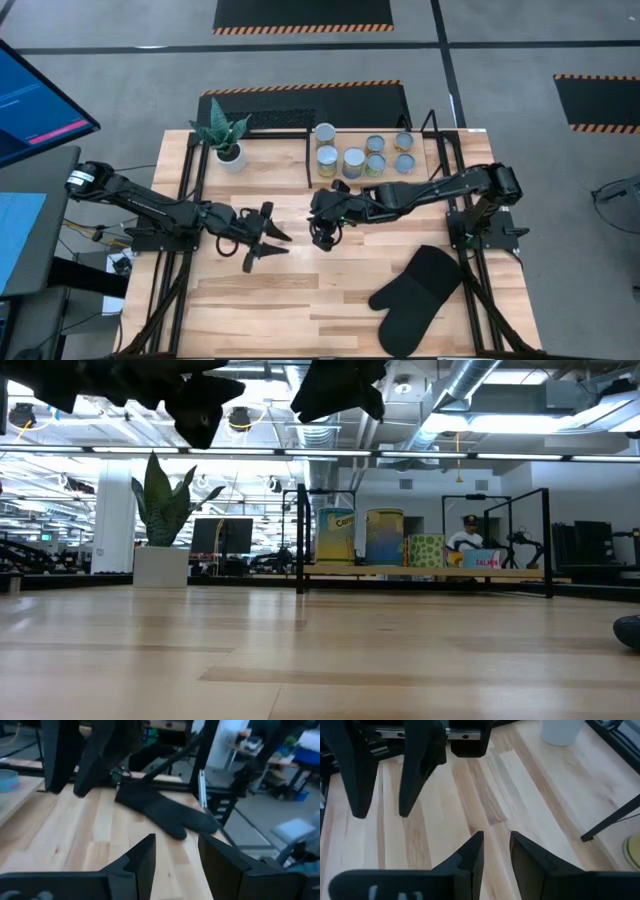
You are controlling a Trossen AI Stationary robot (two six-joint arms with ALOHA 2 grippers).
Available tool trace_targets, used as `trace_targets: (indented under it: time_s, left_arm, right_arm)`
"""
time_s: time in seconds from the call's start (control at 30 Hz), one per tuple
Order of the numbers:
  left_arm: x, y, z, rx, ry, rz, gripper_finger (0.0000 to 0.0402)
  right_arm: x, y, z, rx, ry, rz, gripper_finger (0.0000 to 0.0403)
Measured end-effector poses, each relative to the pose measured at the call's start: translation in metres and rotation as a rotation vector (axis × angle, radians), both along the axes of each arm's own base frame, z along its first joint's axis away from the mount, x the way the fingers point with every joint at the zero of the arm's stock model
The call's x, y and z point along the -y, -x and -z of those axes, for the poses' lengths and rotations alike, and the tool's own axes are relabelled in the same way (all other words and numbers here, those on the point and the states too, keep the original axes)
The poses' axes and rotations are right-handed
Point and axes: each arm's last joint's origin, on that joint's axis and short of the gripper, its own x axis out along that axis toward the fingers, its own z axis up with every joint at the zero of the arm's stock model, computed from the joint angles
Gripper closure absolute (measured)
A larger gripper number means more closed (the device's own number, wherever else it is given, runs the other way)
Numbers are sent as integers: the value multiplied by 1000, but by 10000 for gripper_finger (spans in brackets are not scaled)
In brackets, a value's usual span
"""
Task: Pick and place cans onto a shelf
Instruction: Adjust the canned green peas on the shelf
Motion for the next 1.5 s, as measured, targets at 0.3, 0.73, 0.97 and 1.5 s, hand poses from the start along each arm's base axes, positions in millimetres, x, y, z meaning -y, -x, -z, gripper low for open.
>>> trace_targets:
  time_s: [0.3, 0.73, 0.97, 1.5]
  left_arm:
    - [-6, 2, 13, -143, 13, -202, 262]
    - [-9, 28, 3, -181, -129, -272, 262]
    - [-11, 52, -5, -144, -80, -365, 262]
    - [-22, 76, 49, -17, 95, -367, 262]
  right_arm:
    - [8, -2, -1, 21, -23, 38, 285]
    - [-13, 2, 0, 2, -28, -9, 285]
    - [-5, 13, 9, -130, 186, 130, 285]
    - [78, 100, -8, -729, 478, 467, 285]
